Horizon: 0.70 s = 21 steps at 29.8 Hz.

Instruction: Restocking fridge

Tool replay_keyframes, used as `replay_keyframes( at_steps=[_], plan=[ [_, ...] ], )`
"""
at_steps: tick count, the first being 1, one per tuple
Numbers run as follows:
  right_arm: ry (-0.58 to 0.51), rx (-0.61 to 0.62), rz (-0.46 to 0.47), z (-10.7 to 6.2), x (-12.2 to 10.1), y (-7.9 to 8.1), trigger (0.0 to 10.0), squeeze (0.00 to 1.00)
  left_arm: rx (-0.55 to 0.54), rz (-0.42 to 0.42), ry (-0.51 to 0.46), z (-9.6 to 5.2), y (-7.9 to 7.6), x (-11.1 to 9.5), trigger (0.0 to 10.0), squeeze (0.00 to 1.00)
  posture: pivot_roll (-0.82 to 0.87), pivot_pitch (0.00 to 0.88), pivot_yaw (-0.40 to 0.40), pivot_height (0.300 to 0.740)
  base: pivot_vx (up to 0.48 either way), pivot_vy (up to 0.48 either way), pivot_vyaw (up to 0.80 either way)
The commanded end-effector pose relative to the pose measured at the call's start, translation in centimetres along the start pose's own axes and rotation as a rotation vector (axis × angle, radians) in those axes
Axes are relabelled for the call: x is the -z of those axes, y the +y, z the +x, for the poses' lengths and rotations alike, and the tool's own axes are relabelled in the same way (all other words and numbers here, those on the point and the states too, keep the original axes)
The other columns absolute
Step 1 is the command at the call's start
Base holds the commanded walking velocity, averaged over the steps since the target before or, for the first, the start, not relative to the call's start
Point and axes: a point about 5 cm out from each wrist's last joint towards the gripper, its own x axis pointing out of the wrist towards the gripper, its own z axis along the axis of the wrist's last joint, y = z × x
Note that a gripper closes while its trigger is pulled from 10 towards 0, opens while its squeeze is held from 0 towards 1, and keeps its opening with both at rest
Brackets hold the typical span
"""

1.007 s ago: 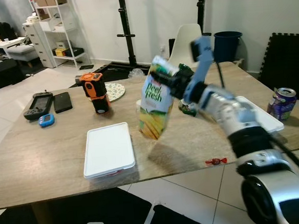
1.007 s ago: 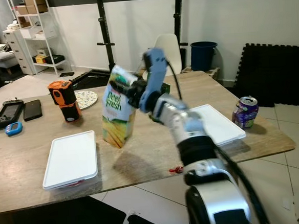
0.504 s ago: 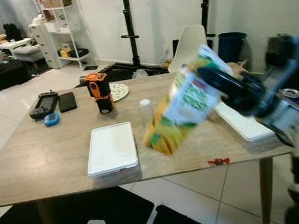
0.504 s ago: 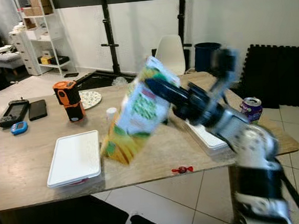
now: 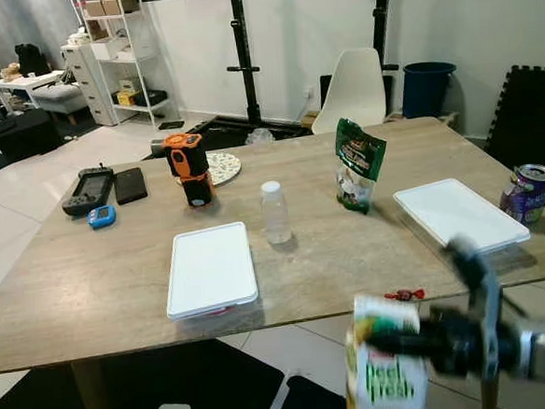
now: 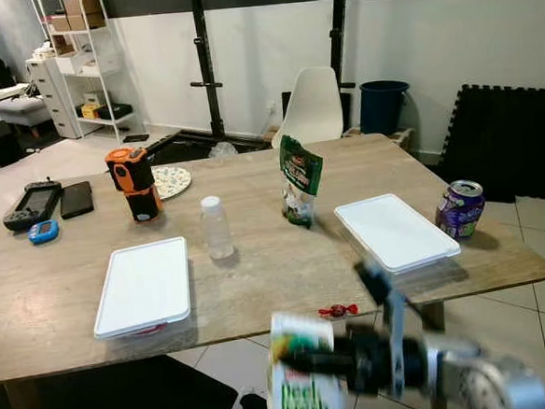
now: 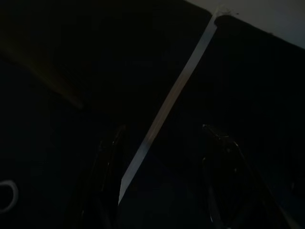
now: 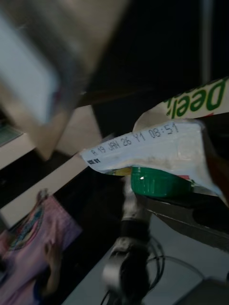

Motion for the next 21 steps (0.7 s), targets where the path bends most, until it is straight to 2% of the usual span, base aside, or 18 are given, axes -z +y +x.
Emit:
replay_keyframes(
  at_steps=[1,2,4,5,6,7,8,9,10,11,13,15,17,18,20,21],
  plan=[
    [0.050,0.087,0.025,-0.4,2.3,-1.1,10.0,0.00,0.000,0.010,0.029,-0.2,0.1,0.9,10.0,0.00,-0.12,0.104,0.044,0.740,0.000,0.000,0.00],
    [0.050,0.087,0.025,-0.4,2.3,-1.1,10.0,0.00,0.000,0.010,0.029,-0.2,0.1,0.9,10.0,0.00,-0.12,0.104,0.044,0.740,0.000,0.000,0.00],
    [0.070,0.270,0.048,-0.9,5.4,-3.2,10.0,0.00,-0.013,0.005,0.033,-0.3,0.2,1.0,10.0,0.00,-0.11,0.099,0.036,0.740,0.000,0.000,0.00],
    [0.075,0.392,0.054,-1.3,6.9,-4.5,10.0,0.00,-0.023,-0.008,0.036,-0.3,0.3,1.1,10.0,0.00,-0.12,0.100,0.045,0.740,0.000,0.000,0.00],
    [0.081,0.593,0.044,-2.0,8.4,-6.2,10.0,0.00,-0.018,-0.008,0.036,-0.3,0.3,1.1,10.0,0.00,-0.12,0.100,0.046,0.740,0.000,0.000,0.00],
    [0.081,0.593,0.044,-2.0,8.4,-6.2,10.0,0.00,-0.018,-0.008,0.036,-0.3,0.3,1.1,10.0,0.00,-0.12,0.100,0.046,0.740,0.000,0.000,0.00],
    [0.089,0.721,0.037,-2.5,9.4,-7.1,10.0,0.00,-0.012,-0.007,0.035,-0.3,0.2,1.1,10.0,0.00,-0.12,0.100,0.046,0.740,0.000,0.000,0.00],
    [0.089,0.721,0.037,-2.5,9.4,-7.1,10.0,0.00,-0.012,-0.007,0.035,-0.3,0.2,1.1,10.0,0.00,-0.12,0.100,0.046,0.740,0.000,0.000,0.00],
    [0.071,0.863,0.061,-3.2,10.4,-7.9,10.0,0.00,-0.012,-0.006,0.034,-0.3,0.2,1.1,10.0,0.00,-0.12,0.098,0.043,0.740,0.000,0.000,0.00],
    [0.071,0.863,0.061,-3.2,10.4,-7.9,10.0,0.00,-0.012,-0.006,0.034,-0.3,0.2,1.1,10.0,0.00,-0.12,0.098,0.043,0.740,0.000,0.000,0.00],
    [0.049,1.090,0.124,-4.5,12.7,-8.5,10.0,0.00,-0.026,-0.021,0.035,-0.3,0.3,1.0,10.0,0.00,-0.11,0.097,0.043,0.740,0.000,0.000,0.00],
    [0.049,1.090,0.124,-4.5,12.7,-8.5,10.0,0.00,-0.026,-0.021,0.035,-0.3,0.3,1.0,10.0,0.00,-0.11,0.097,0.043,0.740,0.000,0.000,0.00],
    [0.086,1.224,0.136,-4.9,14.7,-8.3,10.0,0.00,-0.013,-0.008,0.035,-0.2,0.2,0.9,10.0,0.00,-0.11,0.097,0.043,0.740,0.000,0.000,0.00],
    [0.086,1.224,0.136,-4.9,14.7,-8.3,10.0,0.00,-0.013,-0.008,0.035,-0.2,0.2,0.9,10.0,0.00,-0.11,0.097,0.043,0.740,0.000,0.000,0.00],
    [0.111,1.340,0.157,-5.1,16.5,-8.0,10.0,0.00,-0.028,-0.013,0.030,-0.2,0.3,0.8,10.0,0.00,-0.10,0.096,0.036,0.740,0.000,0.000,0.00],
    [0.111,1.340,0.157,-5.1,16.5,-8.0,10.0,0.00,-0.028,-0.013,0.030,-0.2,0.3,0.8,10.0,0.00,-0.10,0.096,0.036,0.740,0.000,0.000,0.00]
  ],
)
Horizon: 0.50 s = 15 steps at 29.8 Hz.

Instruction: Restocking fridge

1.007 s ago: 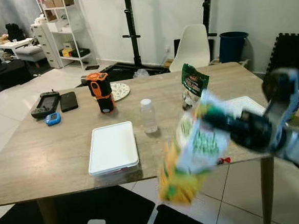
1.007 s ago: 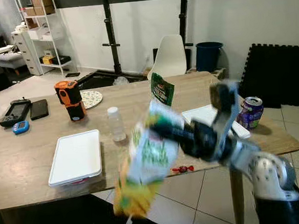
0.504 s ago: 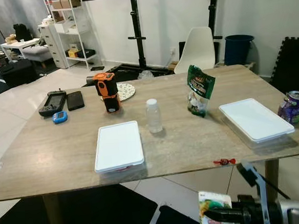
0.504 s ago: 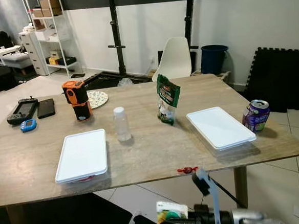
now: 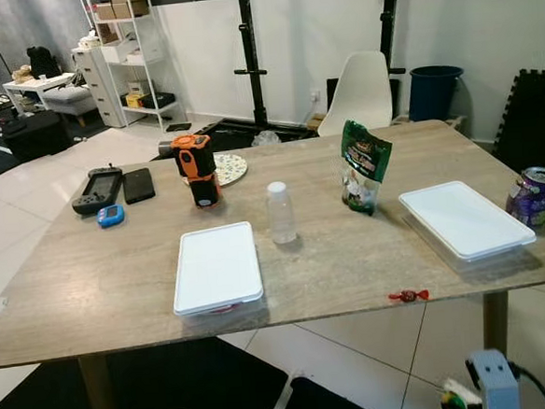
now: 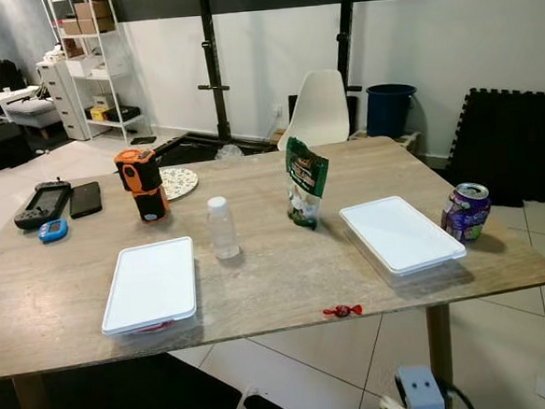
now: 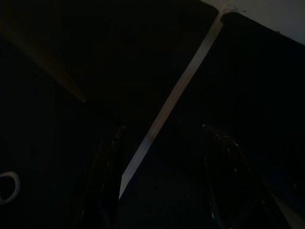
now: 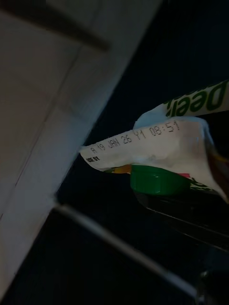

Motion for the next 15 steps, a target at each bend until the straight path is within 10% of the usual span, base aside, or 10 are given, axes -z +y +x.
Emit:
replay_keyframes(
  at_steps=[1,11,15],
  plan=[
    [-0.013,0.190,0.055,-0.21,1.56,-0.94,10.0,0.00,-0.004,0.012,0.011,-0.06,0.21,0.23,10.0,0.00,-0.10,0.094,0.041,0.740,0.000,0.000,0.00],
    [-0.113,0.277,0.355,-0.35,2.22,-1.14,10.0,0.00,0.014,0.014,-0.009,0.00,-0.13,-0.07,10.0,0.00,-0.09,0.095,0.032,0.740,0.000,0.000,0.00],
    [-0.122,0.309,0.337,-0.33,2.22,-1.12,10.0,0.00,0.009,-0.004,-0.018,0.00,-0.09,-0.17,10.0,0.00,-0.10,0.103,0.057,0.740,0.000,0.000,0.00]
  ],
)
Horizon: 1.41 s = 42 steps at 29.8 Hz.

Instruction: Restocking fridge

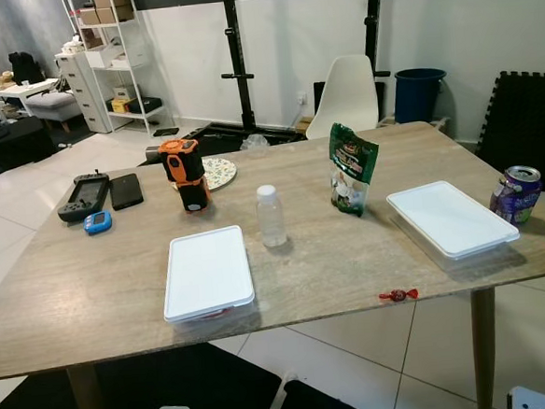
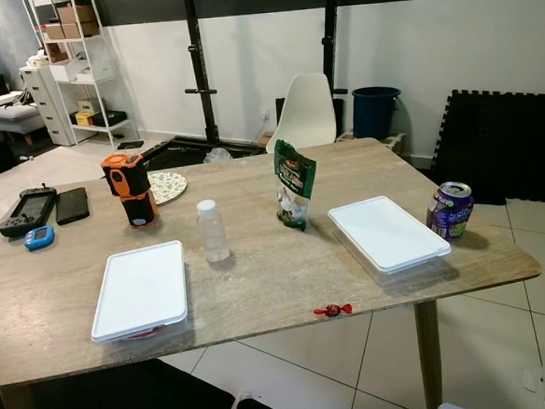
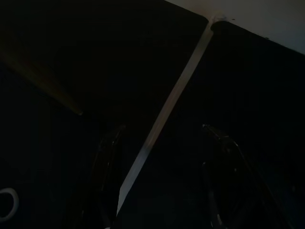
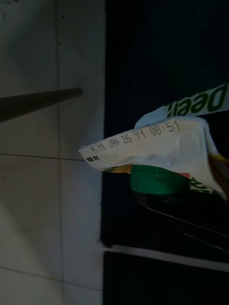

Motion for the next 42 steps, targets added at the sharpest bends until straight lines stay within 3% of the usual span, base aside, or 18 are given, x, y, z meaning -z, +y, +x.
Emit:
replay_keyframes(
  at_steps=[1,4,7,11,22,26,30,42],
  plan=[
    [-0.008,0.038,-0.004,-0.1,0.3,-0.2,10.0,0.00,0.012,-0.006,-0.001,-0.1,-0.1,0.2,10.0,0.00,-0.10,0.101,0.054,0.740,0.000,0.000,0.00],
    [-0.035,0.051,-0.010,0.0,0.0,-0.2,10.0,0.00,0.026,0.019,-0.007,0.0,-0.2,0.0,10.0,0.00,-0.09,0.096,0.045,0.740,0.000,0.000,0.00],
    [-0.076,0.032,-0.092,0.0,-0.3,0.2,10.0,0.00,0.002,0.002,-0.005,0.0,-0.1,-0.1,10.0,0.00,-0.09,0.097,0.056,0.740,0.000,0.000,0.00],
    [-0.120,0.048,-0.123,-0.1,-0.7,0.3,10.0,0.00,0.025,0.033,-0.028,0.1,-0.2,-0.6,10.0,0.00,-0.09,0.086,0.049,0.740,0.000,0.000,0.00],
    [-0.068,-0.059,-0.244,-0.2,0.7,1.8,10.0,0.00,0.017,0.029,-0.041,0.3,-0.5,-1.0,10.0,0.00,-0.09,0.076,0.062,0.740,0.000,0.000,0.00],
    [-0.040,-0.089,-0.207,0.0,0.5,1.9,10.0,0.00,0.052,0.046,-0.045,0.3,-0.8,-1.2,10.0,0.00,-0.10,0.066,0.051,0.740,0.000,0.000,0.00],
    [-0.010,-0.098,-0.238,0.0,1.0,1.7,10.0,0.00,0.034,0.020,-0.036,0.4,-0.8,-1.1,10.0,0.00,-0.10,0.070,0.067,0.740,0.000,0.000,0.00],
    [0.014,-0.081,-0.204,-0.2,1.5,1.1,10.0,0.00,0.065,0.083,-0.025,0.6,-1.2,-1.5,10.0,0.00,-0.09,0.072,0.059,0.740,0.000,0.000,-0.17]
  ],
)
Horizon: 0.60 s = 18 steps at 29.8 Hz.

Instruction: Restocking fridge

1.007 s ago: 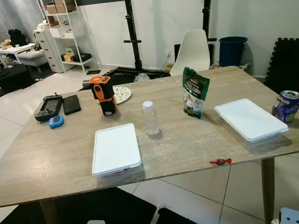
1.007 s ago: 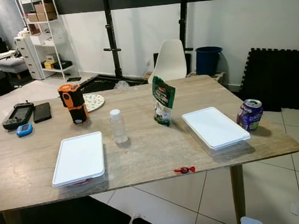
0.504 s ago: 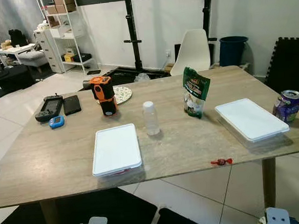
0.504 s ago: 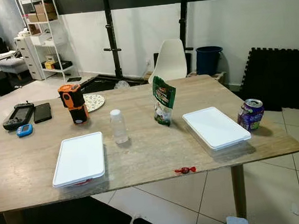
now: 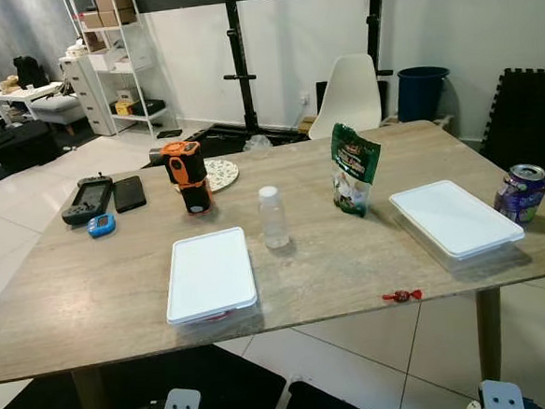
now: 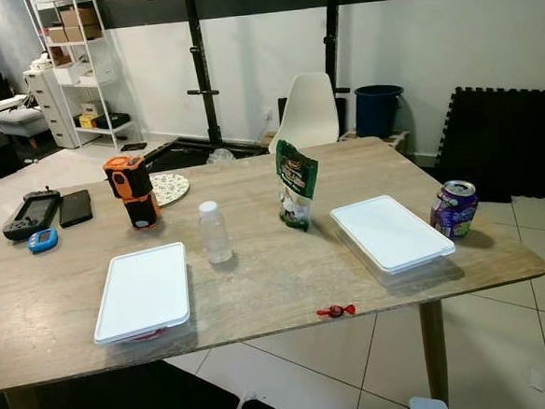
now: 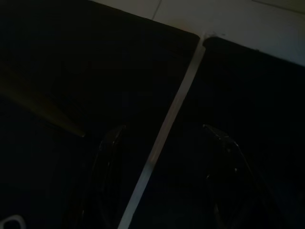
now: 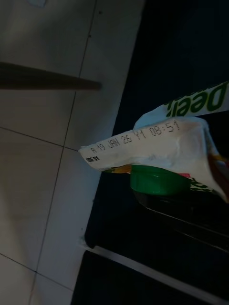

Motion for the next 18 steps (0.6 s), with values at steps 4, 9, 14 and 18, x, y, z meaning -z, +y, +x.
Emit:
replay_keyframes(
  at_steps=[4,9,14,18],
  plan=[
    [0.046,0.003,-0.005,-0.4,1.1,-0.2,10.0,0.00,0.008,0.001,0.025,0.0,-0.4,0.5,10.0,0.00,-0.09,0.076,0.064,0.740,0.000,0.000,-0.80],
    [0.041,0.028,0.019,-0.4,1.0,-0.6,10.0,0.00,0.020,0.027,0.031,0.0,-0.5,0.4,10.0,0.00,-0.09,0.084,0.072,0.740,0.000,0.000,-0.80],
    [0.042,0.066,0.051,-0.6,1.1,-1.3,10.0,0.00,0.036,0.031,0.029,0.1,-0.7,0.3,10.0,0.00,-0.09,0.086,0.073,0.740,0.000,0.000,-0.80],
    [0.053,0.081,0.053,-0.7,1.4,-1.7,10.0,0.00,0.032,0.034,0.041,0.1,-0.7,0.4,10.0,0.00,-0.09,0.088,0.075,0.740,0.000,0.000,-0.80]
  ],
)
